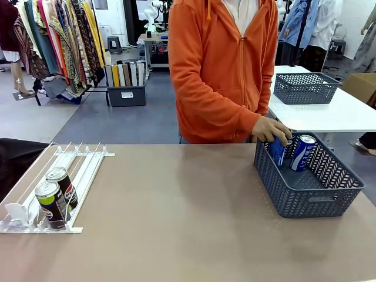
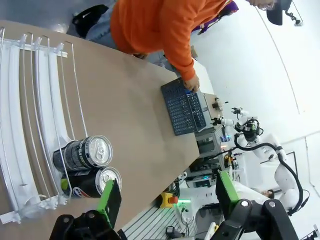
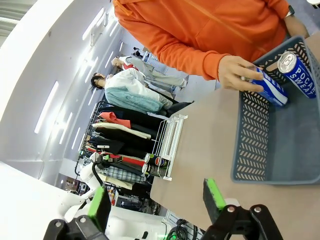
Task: Retrieve and store the cans from the dispenser.
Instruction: Pick up the last remaining can from one row of the Automatic Can Dispenser and place it in the middle of the table, then pick up one can from the Automatic Can Dispenser and place it in the middle of the table.
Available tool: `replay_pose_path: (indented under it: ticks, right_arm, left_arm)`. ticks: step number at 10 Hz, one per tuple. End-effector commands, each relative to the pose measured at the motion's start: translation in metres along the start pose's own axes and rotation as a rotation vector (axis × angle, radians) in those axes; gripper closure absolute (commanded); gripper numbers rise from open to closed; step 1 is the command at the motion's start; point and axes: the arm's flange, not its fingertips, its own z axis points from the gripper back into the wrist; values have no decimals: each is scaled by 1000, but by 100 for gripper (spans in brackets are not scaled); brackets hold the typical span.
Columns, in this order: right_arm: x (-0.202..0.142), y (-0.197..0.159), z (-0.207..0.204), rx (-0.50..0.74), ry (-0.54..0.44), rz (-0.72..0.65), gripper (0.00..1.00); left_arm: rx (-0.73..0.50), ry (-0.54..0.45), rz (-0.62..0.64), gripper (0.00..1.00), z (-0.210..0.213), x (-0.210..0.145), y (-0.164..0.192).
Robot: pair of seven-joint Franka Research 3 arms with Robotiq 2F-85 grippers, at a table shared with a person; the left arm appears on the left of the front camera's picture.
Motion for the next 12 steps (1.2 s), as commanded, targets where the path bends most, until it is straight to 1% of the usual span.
replay_pose_path:
  ticks: [1, 6, 7, 8, 9, 10, 11, 12]
  right_arm:
    - [4, 3, -2, 26, -20, 12, 0]
    - [4, 3, -2, 26, -20, 12, 0]
    - [4, 3, -2, 26, -20, 12, 0]
    - [4, 3, -2, 26, -20, 12, 0]
    - [4, 3, -2, 26, -20, 12, 0]
    - [4, 3, -2, 26, -20, 12, 0]
    - [4, 3, -2, 26, -20, 12, 0]
    - [4, 3, -2, 26, -20, 12, 0]
  left_arm:
    - [-18, -10, -11, 0, 1, 0, -4]
    - [-18, -10, -11, 0, 1, 0, -4]
    - [2, 3, 0, 0, 0, -1, -2]
    - [156, 51, -24, 0, -8, -2, -21]
    - [264, 130, -51, 0, -21, -4, -42]
    - [444, 200, -77, 0, -44, -8, -65]
    - [606, 265, -90, 0, -70, -15, -80]
    - [735, 302, -62, 0, -99, -19, -89]
